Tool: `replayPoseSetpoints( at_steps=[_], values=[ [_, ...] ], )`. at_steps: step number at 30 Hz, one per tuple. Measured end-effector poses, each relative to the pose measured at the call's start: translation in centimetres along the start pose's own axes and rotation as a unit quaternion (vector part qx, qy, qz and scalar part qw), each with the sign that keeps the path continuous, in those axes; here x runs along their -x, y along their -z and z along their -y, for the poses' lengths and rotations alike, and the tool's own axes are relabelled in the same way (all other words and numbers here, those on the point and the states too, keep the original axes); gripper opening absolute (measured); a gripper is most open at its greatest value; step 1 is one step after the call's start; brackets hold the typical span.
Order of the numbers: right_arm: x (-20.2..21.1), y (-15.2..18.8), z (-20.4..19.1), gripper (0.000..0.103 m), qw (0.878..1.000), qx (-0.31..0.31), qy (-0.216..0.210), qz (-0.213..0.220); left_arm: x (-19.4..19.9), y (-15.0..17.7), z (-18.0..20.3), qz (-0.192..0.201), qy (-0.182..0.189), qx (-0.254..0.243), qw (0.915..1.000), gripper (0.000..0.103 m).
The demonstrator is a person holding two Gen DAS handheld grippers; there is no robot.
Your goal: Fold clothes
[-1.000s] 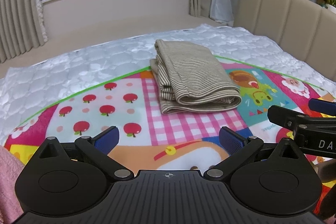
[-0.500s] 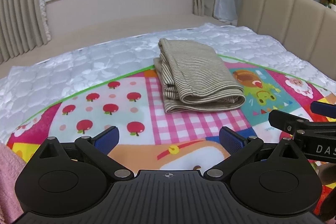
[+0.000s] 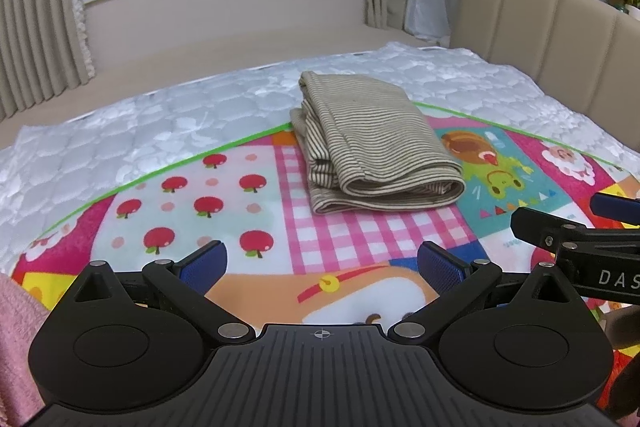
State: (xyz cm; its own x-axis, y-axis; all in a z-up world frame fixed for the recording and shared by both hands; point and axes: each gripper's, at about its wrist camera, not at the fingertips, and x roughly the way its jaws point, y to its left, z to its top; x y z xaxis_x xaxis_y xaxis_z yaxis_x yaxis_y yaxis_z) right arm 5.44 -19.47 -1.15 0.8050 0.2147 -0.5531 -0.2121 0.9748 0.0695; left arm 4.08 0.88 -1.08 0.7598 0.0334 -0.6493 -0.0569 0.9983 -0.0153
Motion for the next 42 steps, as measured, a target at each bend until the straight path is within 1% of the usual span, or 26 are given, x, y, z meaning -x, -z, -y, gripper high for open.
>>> replayPoseSetpoints(
  at_steps=[42],
  values=[
    [-0.17,0.06,0.07,0.103,1.0,0.003,-0.003,-0.01,-0.05,0.07,-0.04,-0.002,-0.004,-0.002,1.0,0.103]
  ],
)
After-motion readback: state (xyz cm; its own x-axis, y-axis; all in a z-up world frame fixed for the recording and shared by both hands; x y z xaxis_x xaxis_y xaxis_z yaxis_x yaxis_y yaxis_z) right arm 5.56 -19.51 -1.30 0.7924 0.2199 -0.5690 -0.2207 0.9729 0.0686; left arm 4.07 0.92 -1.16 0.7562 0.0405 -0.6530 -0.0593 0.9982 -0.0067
